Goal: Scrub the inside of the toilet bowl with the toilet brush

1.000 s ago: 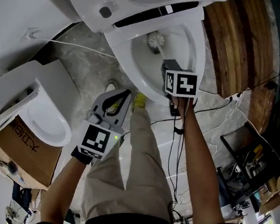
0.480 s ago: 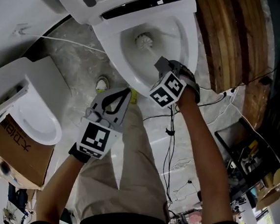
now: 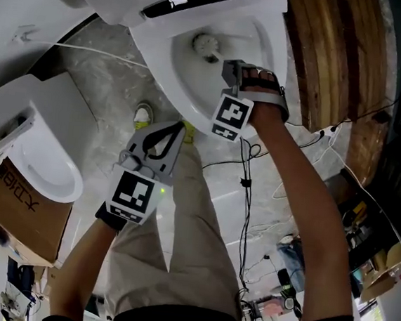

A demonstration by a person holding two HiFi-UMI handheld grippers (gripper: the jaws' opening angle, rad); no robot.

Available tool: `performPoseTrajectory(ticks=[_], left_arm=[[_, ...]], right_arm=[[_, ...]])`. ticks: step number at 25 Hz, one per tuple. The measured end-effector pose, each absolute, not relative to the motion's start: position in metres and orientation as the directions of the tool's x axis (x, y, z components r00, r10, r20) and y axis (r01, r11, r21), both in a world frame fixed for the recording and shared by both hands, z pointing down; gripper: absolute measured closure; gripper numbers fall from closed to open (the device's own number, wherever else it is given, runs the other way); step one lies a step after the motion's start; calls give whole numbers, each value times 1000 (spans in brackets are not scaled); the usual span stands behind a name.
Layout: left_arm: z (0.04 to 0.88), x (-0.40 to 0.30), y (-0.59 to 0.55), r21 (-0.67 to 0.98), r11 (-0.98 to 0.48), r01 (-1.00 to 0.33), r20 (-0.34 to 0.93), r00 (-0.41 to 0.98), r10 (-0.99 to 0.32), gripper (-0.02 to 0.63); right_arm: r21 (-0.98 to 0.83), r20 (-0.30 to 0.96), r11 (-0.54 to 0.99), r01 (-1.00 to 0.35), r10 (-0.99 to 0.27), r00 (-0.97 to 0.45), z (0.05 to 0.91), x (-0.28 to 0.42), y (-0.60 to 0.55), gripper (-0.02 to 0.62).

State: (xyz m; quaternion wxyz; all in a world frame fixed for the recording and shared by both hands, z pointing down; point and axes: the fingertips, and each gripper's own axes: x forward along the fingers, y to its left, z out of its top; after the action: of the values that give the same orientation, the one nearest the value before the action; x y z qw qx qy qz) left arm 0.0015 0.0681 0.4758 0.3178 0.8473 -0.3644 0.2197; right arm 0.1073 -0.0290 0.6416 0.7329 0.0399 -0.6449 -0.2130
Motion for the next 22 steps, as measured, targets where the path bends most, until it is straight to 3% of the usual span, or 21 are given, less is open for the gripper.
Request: performPoseTrajectory(ticks=[22], left_arm=[[476, -4, 76, 369, -537, -759, 615, 632, -471, 589]], right_arm=[[266, 923, 958, 110, -286, 259, 652, 141, -21, 423]])
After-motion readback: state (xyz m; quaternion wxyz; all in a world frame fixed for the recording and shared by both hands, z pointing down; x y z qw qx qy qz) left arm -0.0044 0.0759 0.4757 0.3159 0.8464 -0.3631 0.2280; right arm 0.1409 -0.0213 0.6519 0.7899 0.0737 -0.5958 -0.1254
